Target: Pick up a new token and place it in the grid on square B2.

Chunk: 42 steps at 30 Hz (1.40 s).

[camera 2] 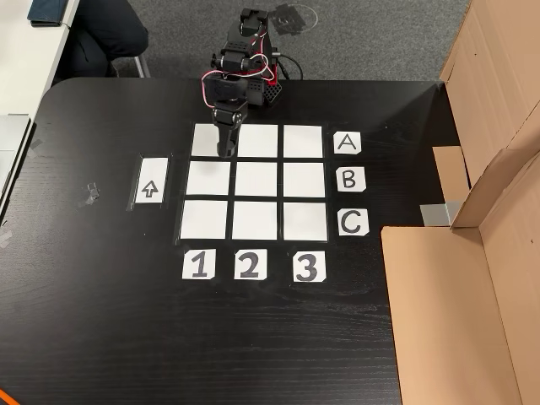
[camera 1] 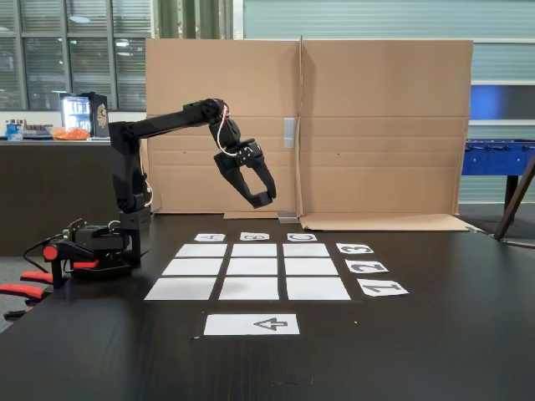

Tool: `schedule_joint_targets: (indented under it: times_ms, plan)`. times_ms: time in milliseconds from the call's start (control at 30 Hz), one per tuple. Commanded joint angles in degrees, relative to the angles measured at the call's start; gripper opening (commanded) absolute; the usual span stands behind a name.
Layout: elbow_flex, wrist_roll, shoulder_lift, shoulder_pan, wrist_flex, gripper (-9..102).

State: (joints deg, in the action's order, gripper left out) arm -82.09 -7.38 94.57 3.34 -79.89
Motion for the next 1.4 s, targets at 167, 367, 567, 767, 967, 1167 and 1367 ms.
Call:
schedule_joint_targets:
  times_ms: [167, 367, 567, 767, 967, 1167, 1367]
  plan:
    - [-3.78, -0.44, 2.64, -10.11, -0.18, 4]
    - [-6.77, -0.97, 2.11, -14.15, 0.53, 4]
    - [-11.25, -0.79, 1.49, -14.68, 3.52, 4]
    - [-14.68, -0.88, 0.09, -13.97, 6.86, 4]
    - [-14.77, -0.97, -2.9, -12.39, 7.29, 4]
    - [-14.59, -0.88, -6.5, -9.32, 8.79, 4]
    - [-14.77, -0.7, -10.81, -8.17, 9.23, 4]
